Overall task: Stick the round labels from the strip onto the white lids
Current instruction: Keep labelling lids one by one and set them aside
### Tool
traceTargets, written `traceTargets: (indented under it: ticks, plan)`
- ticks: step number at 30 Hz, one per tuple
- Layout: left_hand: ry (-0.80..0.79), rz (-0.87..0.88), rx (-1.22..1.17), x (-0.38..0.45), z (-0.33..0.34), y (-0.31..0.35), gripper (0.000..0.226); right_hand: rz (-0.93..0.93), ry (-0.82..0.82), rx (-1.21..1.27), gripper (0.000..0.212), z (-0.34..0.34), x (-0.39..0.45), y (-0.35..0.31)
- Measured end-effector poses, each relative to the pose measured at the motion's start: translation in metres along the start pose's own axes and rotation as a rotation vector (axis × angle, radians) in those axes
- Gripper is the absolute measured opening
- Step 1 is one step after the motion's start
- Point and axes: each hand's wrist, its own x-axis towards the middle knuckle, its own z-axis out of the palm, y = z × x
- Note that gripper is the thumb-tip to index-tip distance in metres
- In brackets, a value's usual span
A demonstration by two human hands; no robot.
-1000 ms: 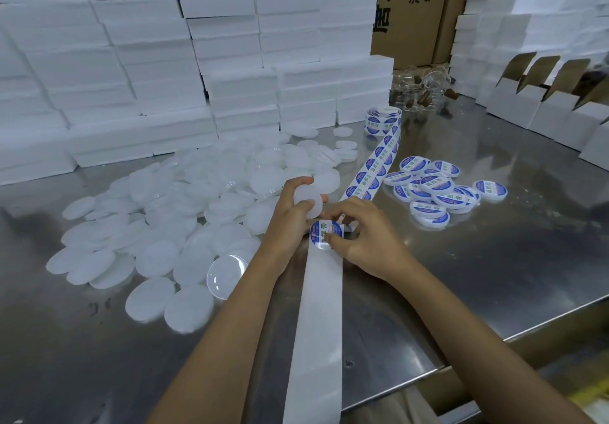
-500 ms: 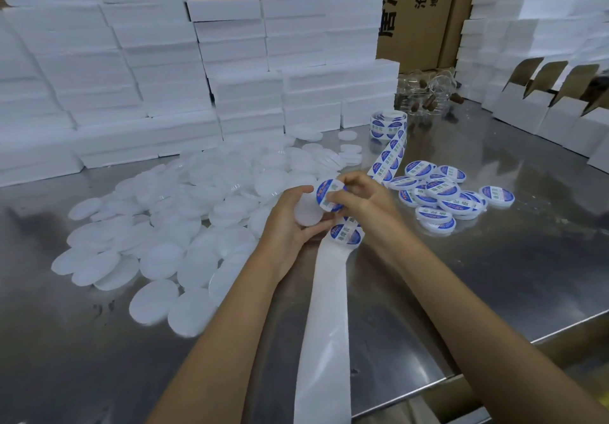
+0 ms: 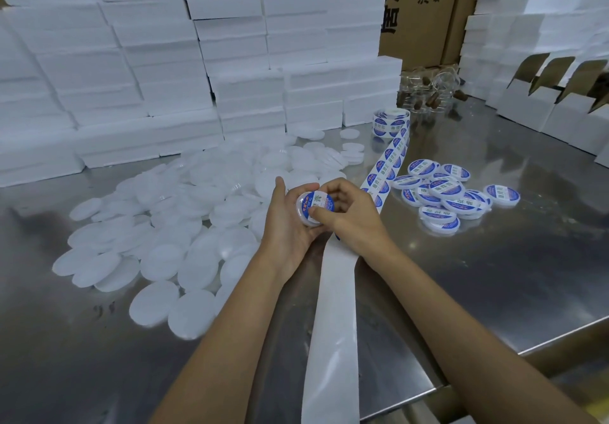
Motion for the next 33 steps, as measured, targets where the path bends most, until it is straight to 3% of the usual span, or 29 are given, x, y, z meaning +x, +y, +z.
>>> traceTargets:
  ticks: [14, 17, 20, 27, 31, 33]
  plan:
    - [0.023, 0.065, 0.127, -0.004, 0.009, -0.002, 0.052, -0.162, 0.059, -0.213, 0.024, 0.001, -0.002, 0.01]
    - [-0.002, 0.05, 0.064, -0.005, 0.007, 0.0, 0.052, -0.244, 0.103, -0.277, 0.039, 0.0, -0.002, 0.013]
    - [-0.004, 0.037, -0.037, -0.005, 0.005, 0.001, 0.052, -0.198, 0.112, -0.265, 0.06, -0.003, -0.001, 0.014]
    - [-0.049, 0.038, -0.099, -0.006, 0.006, 0.001, 0.053, -0.212, 0.188, -0.499, 0.059, -0.003, -0.003, 0.017]
    - [-0.078, 0.042, -0.051, -0.005, 0.005, 0.003, 0.052, -0.274, 0.173, -0.492, 0.034, -0.005, -0.003, 0.017]
    - [-0.077, 0.032, -0.046, -0.006, 0.004, 0.004, 0.051, -0.298, 0.167, -0.462, 0.033, -0.005, -0.004, 0.016]
